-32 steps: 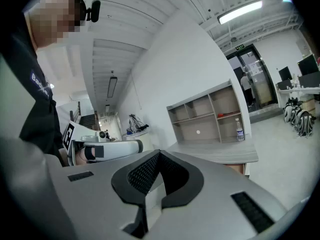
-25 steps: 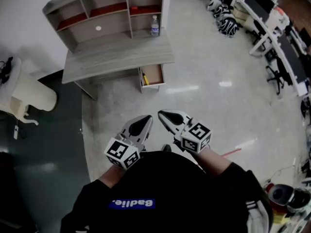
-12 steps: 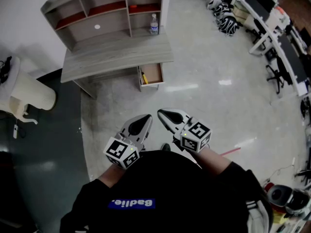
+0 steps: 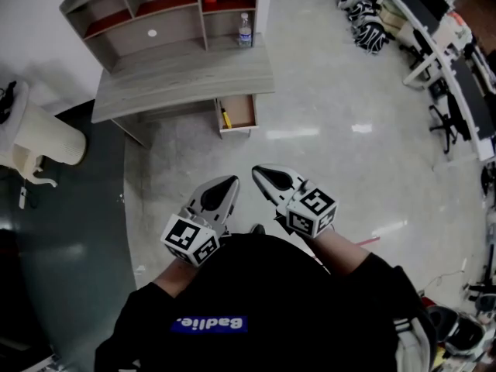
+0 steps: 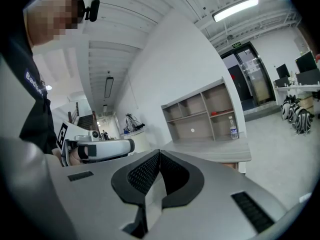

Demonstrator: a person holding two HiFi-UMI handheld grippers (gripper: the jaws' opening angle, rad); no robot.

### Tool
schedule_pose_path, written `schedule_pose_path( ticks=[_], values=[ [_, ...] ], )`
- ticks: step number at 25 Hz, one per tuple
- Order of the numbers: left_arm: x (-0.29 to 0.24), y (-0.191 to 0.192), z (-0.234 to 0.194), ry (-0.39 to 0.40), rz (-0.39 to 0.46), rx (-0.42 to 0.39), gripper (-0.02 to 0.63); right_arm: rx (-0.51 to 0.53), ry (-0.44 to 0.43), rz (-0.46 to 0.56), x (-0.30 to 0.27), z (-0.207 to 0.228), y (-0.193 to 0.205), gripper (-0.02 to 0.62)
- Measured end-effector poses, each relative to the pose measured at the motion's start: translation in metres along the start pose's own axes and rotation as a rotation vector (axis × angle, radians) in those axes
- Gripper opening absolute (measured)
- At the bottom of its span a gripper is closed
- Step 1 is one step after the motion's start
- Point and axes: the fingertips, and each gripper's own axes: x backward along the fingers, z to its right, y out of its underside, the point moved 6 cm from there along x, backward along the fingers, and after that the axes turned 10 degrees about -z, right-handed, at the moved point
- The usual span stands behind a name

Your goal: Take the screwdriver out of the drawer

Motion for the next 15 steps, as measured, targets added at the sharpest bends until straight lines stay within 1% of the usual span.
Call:
schedule_pose_path(
  ticks=[4,7,11,15],
  values=[
    [-0.013,0.003,-0.001,-0.028,0.002,0.022,-0.002,0.000,-0.004,-0.026,-0.001,0.019,0.005,0.031],
    [-0.019,0.005,-0.012,-0.036,0.003,0.032,-0.002,-0.003,-0.010,-0.043,-0.011,0.028,0.006,0.031],
    [-0.027,0.003,-0.036,-0.026,0.002,0.040,-0.002,-0.002,-0.002,-0.059,-0.033,0.040,0.002,0.031],
    [-0.035,-0.010,-0.072,-0.002,0.005,0.040,-0.002,0.003,0.031,-0.061,-0.063,0.053,-0.011,0.031]
  ],
)
